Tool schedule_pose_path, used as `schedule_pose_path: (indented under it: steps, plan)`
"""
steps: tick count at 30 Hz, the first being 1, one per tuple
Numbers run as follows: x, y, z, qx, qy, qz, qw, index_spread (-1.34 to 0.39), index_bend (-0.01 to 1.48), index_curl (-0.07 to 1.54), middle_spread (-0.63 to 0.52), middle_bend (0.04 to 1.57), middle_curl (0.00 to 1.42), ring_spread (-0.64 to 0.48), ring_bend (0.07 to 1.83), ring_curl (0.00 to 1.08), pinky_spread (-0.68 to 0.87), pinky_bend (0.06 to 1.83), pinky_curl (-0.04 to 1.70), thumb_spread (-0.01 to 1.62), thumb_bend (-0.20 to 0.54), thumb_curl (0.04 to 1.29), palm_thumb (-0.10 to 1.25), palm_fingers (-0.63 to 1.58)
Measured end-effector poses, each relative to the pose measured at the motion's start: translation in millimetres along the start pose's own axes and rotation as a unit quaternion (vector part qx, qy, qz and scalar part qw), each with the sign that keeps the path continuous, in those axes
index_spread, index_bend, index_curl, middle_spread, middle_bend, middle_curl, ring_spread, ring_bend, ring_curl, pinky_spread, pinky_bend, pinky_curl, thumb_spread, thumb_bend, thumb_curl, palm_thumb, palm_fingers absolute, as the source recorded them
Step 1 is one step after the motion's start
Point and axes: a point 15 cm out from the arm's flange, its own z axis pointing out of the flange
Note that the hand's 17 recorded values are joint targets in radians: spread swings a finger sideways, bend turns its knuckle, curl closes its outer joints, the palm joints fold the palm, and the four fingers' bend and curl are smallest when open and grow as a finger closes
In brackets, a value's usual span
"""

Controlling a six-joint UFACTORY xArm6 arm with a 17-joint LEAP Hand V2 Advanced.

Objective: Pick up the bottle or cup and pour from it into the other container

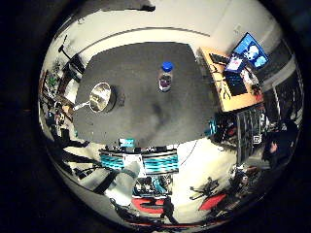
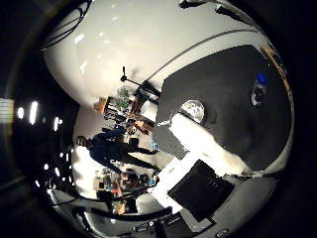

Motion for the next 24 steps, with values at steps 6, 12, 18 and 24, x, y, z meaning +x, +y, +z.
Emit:
schedule_pose_path:
  steps: [6,12,18,24]
  plan:
    - [8.0,-7.0,5.2,0.003,-0.003,0.004,1.000,-0.32,0.18,0.33,-0.03,0.37,0.37,0.11,0.51,0.16,0.47,0.70,-0.01,1.14,-0.021,0.36,0.63,0.38]
    - [25.7,-14.9,21.1,-0.005,-0.026,0.018,0.999,-0.31,0.17,0.33,-0.03,0.38,0.37,0.11,0.52,0.16,0.47,0.71,-0.01,1.14,-0.020,0.35,0.62,0.37]
    - [44.9,-23.7,22.3,0.006,-0.036,0.034,0.999,-0.30,0.17,0.32,-0.03,0.38,0.37,0.09,0.53,0.17,0.48,0.74,-0.01,1.14,-0.020,0.35,0.59,0.37]
    - [71.3,-44.6,19.4,0.074,-0.095,0.056,0.991,-0.29,0.16,0.30,-0.04,0.38,0.37,0.08,0.57,0.18,0.48,0.78,-0.01,1.14,-0.022,0.35,0.57,0.36]
